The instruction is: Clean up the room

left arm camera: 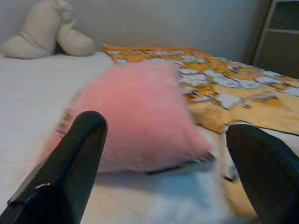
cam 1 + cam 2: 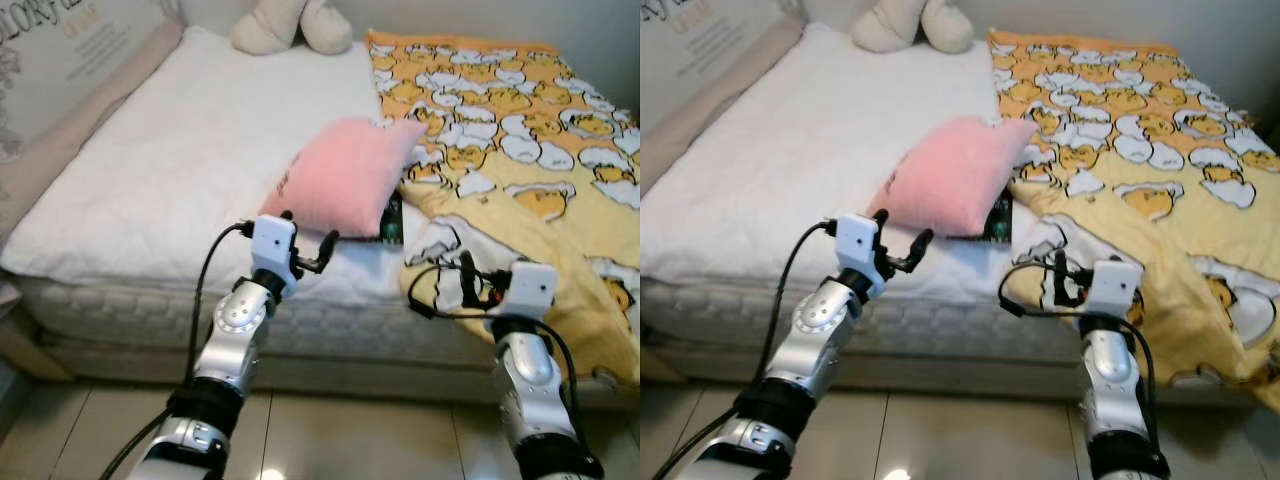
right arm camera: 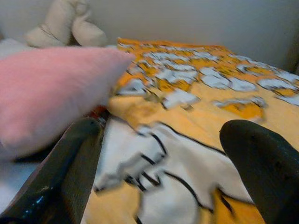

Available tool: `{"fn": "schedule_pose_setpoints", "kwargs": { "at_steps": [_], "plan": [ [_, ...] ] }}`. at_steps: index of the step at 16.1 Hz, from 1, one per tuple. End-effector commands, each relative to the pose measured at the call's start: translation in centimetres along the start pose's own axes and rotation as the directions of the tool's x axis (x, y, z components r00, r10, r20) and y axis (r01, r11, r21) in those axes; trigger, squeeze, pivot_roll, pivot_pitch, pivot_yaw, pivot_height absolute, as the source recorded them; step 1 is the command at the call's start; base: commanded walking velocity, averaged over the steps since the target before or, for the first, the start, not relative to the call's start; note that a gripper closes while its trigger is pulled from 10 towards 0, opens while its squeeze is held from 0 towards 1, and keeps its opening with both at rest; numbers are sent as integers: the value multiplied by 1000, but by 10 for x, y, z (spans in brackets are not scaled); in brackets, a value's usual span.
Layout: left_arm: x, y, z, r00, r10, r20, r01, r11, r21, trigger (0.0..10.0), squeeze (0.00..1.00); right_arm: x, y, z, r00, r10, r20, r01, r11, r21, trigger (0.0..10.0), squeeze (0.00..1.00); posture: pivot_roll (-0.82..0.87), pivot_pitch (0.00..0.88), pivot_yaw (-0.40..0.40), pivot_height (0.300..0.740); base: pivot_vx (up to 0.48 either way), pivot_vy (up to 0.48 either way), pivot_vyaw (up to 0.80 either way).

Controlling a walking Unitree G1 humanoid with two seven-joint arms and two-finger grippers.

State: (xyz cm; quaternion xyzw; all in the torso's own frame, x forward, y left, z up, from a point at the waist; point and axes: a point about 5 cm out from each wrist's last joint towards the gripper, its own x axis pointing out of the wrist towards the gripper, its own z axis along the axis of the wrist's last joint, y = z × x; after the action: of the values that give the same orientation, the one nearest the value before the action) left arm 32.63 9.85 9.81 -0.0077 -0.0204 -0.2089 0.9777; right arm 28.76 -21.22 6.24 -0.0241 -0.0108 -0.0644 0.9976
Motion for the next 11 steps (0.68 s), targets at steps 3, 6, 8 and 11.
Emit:
{"fn": "schedule_pose_setpoints", "kwargs": {
  "at_steps": [3, 6, 8, 11],
  "plan": [
    [0, 11, 2, 1000, 30, 5, -30, 999, 11, 10000, 0, 5, 12, 7, 999, 28, 34, -29, 1000, 12, 10000, 0, -11, 0, -15, 740, 480, 0, 0],
    [3, 11, 5, 999, 53, 15, -52, 999, -10, 10000, 0, 15, 16, 24, 995, 47, 84, -50, 998, 30, 10000, 0, -12, 0, -17, 740, 455, 0, 0],
    [5, 9, 6, 999, 50, 21, -49, 999, -11, 10000, 0, 20, 15, 30, 994, 48, 98, -52, 998, 33, 10000, 0, -11, 0, -18, 740, 442, 0, 0],
    [9, 9, 8, 999, 50, 22, -49, 999, -8, 10000, 0, 29, 11, 40, 993, 40, 114, -46, 998, 46, 10000, 0, -10, 0, -25, 740, 439, 0, 0]
  ]
}}
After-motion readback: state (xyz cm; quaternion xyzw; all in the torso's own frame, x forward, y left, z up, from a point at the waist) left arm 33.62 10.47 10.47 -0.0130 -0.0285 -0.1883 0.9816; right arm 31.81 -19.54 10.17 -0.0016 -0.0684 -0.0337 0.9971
